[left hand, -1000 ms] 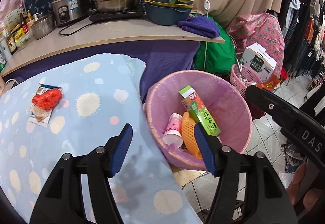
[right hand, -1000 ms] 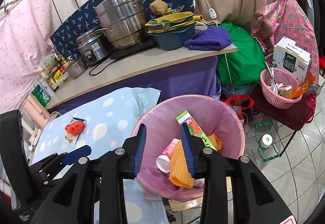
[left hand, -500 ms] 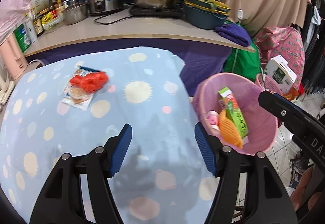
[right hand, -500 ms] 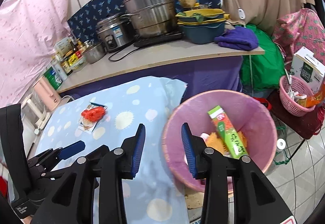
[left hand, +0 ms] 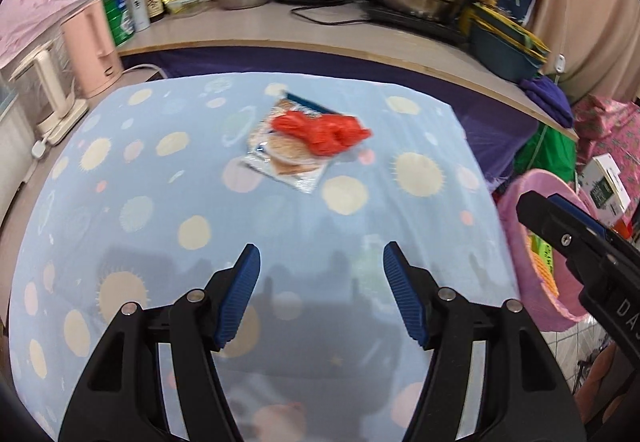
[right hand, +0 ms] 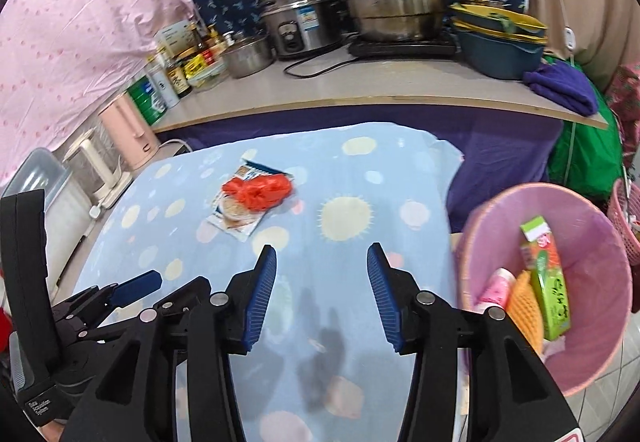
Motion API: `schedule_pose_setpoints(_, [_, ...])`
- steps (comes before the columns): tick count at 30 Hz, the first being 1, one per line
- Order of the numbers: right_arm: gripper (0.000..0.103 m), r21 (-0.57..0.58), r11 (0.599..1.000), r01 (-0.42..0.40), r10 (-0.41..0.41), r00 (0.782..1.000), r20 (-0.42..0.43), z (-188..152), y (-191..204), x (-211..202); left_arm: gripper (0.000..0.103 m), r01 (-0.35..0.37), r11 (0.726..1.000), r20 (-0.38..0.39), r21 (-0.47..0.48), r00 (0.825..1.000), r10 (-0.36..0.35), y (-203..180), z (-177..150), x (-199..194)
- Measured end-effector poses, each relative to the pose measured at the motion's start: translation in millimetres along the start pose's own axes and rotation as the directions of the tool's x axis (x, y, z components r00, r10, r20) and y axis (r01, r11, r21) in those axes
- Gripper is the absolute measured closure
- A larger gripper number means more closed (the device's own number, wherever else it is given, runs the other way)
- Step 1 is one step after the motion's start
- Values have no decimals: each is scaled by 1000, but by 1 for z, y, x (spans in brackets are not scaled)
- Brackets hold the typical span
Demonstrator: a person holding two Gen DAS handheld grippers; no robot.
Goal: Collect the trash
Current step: 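Grasp the red plastic bag with the right tool while the left tool grasps the oat snack packet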
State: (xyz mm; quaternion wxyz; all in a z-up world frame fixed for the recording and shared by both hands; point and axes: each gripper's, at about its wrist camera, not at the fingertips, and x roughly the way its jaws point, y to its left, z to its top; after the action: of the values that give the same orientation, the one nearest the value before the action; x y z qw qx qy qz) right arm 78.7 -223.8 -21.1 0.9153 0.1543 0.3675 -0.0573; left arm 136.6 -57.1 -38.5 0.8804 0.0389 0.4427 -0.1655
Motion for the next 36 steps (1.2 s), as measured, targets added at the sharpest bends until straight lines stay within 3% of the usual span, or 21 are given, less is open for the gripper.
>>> schedule_pose_setpoints(5, [56,-45,999,-27,25,999,-29,10,32,31,32,-46,998,-5,-52,999,46,36,2,8])
schedule_pose_setpoints(18, [44,-91,995,-38,31,996,-80,38,72,117,31,-126,979,-42,-163,992,120,117,9,32])
schedule_pose_setpoints(26, [44,-90,996,-25,15,993,-113,62,82,166,31,-135,975,-51,-175,991,128,134,13,44])
schedule_pose_setpoints(32, [44,-70,997,-23,11,987,-161,59,77,190,31,-117,979,-54,-166,993,109,131,18,52])
schedule_pose_setpoints(36, [61,-42,999,-30,22,984,-178,50,67,196,30,-97,983,-53,-155,995,90,125,23,58])
